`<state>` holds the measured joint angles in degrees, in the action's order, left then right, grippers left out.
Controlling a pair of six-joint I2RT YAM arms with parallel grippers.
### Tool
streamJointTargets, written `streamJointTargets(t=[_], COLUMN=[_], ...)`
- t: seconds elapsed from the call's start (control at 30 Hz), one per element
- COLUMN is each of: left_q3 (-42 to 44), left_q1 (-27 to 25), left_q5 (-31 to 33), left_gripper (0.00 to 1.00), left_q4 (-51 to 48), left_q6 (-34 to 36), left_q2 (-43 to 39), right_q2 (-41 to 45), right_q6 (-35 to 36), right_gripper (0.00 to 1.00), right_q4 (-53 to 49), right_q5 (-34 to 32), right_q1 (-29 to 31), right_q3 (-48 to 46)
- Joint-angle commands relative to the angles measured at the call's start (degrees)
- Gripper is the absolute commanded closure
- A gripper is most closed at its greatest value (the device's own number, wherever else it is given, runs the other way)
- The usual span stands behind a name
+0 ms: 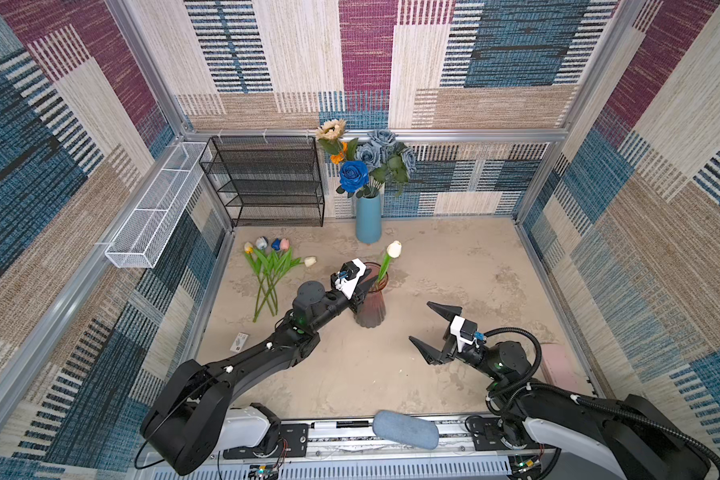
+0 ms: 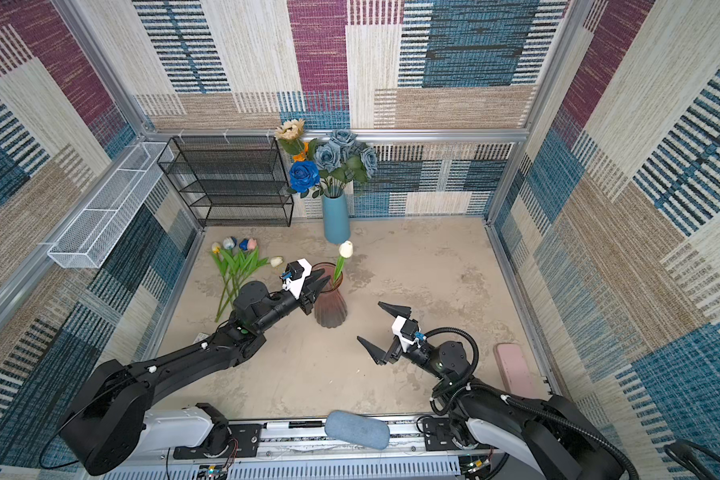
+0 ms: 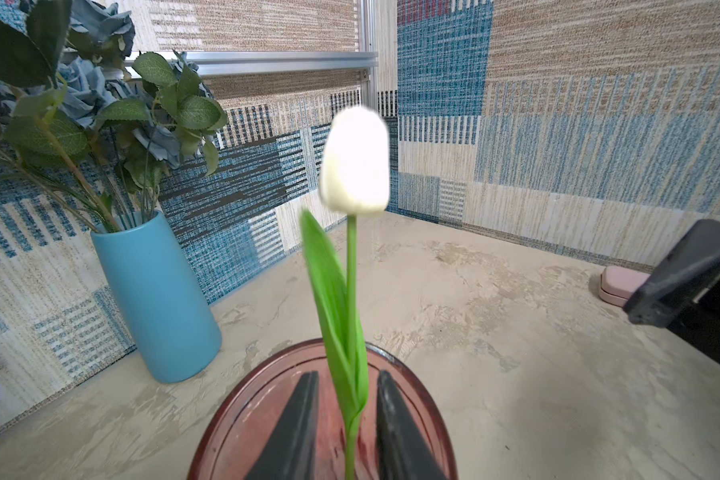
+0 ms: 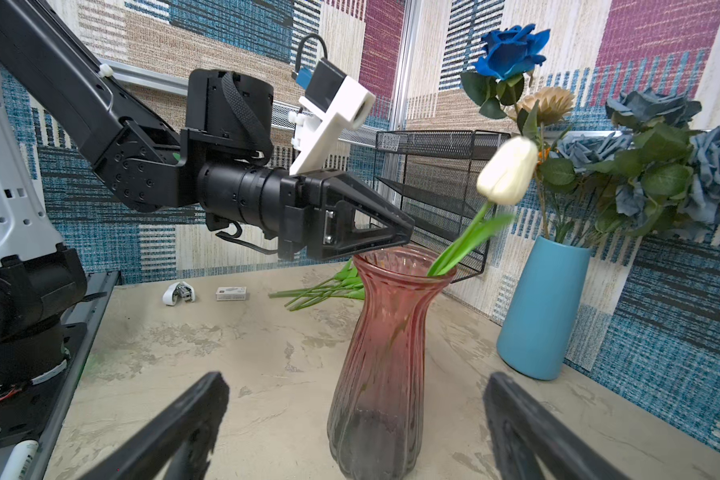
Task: Arrange the flowers into the vase
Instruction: 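Lower the white tulip stem into the pink vase with the left gripper, then open the left gripper and draw it back toward the tulip bunch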
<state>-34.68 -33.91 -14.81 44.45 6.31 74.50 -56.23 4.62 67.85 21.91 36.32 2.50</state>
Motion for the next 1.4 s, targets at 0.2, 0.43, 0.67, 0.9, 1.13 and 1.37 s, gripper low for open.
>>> streamJointTargets(t=[0.2,0.43,0.67,0.9,1.13,1.37], left_q3=[0.77,-1.29,-18.91,-33.78,-37.69,-41.49], left_q1=[0.87,14.53,30.66,37.71,39.43,40.74], left_q5=[7.88,7.42,13.4,11.39,16.31,19.83], left_gripper=[0.64,0.49,0.45,0.46,0.62,0.64], left_q4=[-8.74,-18.9,-48.01,-68.88,-72.33,-73.87], left_q6=[4.61,-0.25,-12.34,-14.27,-12.28,-11.32], left_q2=[-8.15,-13.94,3.98,22.69,29.84,34.53], right_q2=[-1.5,-2.83,-2.64,-2.58,-2.46,-2.57], right_q6=[0.65,-0.22,-0.32,-0.14,0.04,0.34], right_gripper=[0.0,0.0,0.0,0.0,0.0,0.0], right_q4=[1.35,2.76,2.18,1.67,1.14,0.74], right_q5=[-0.95,0.2,0.52,0.14,0.3,0.18], right_q1=[0.03,0.07,0.05,0.07,0.07,0.05], right_q3=[0.55,0.82,1.03,1.12,1.37,1.54])
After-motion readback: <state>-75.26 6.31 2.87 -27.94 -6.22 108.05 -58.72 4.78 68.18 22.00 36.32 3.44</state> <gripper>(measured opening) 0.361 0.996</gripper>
